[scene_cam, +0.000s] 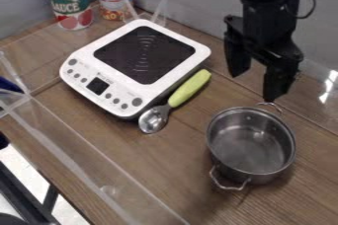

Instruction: Remove silver pot from the white and black stove top and place it on the table

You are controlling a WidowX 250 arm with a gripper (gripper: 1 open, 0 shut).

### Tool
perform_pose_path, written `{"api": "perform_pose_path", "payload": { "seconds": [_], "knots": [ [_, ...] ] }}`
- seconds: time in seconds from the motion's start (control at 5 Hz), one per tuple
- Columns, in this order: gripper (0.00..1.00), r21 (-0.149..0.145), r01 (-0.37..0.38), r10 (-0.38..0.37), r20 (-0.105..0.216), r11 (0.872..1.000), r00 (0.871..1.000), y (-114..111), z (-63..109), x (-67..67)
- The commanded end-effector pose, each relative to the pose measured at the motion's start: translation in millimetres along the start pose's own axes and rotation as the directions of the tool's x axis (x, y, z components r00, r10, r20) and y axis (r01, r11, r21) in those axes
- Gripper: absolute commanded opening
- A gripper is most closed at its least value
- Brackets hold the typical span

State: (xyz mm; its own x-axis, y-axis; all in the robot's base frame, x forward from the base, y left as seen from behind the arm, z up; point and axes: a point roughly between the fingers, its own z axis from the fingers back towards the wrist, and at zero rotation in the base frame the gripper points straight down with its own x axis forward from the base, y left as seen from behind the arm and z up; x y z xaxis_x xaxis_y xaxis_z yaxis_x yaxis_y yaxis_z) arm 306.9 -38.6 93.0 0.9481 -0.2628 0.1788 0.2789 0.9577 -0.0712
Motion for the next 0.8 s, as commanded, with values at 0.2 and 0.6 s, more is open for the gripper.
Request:
{"api": "perform_pose_path", "payload": {
  "seconds": [0.2, 0.6],
  "knots": [
    [1.0, 0.02, 0.022, -0.023, 0.059, 1.0, 0.998, -4.9, 16.6, 7.1],
    [1.0, 0.023, 0.017, -0.018, 0.08, 1.0, 0.997, -3.1, 22.3, 12.3]
  ]
}}
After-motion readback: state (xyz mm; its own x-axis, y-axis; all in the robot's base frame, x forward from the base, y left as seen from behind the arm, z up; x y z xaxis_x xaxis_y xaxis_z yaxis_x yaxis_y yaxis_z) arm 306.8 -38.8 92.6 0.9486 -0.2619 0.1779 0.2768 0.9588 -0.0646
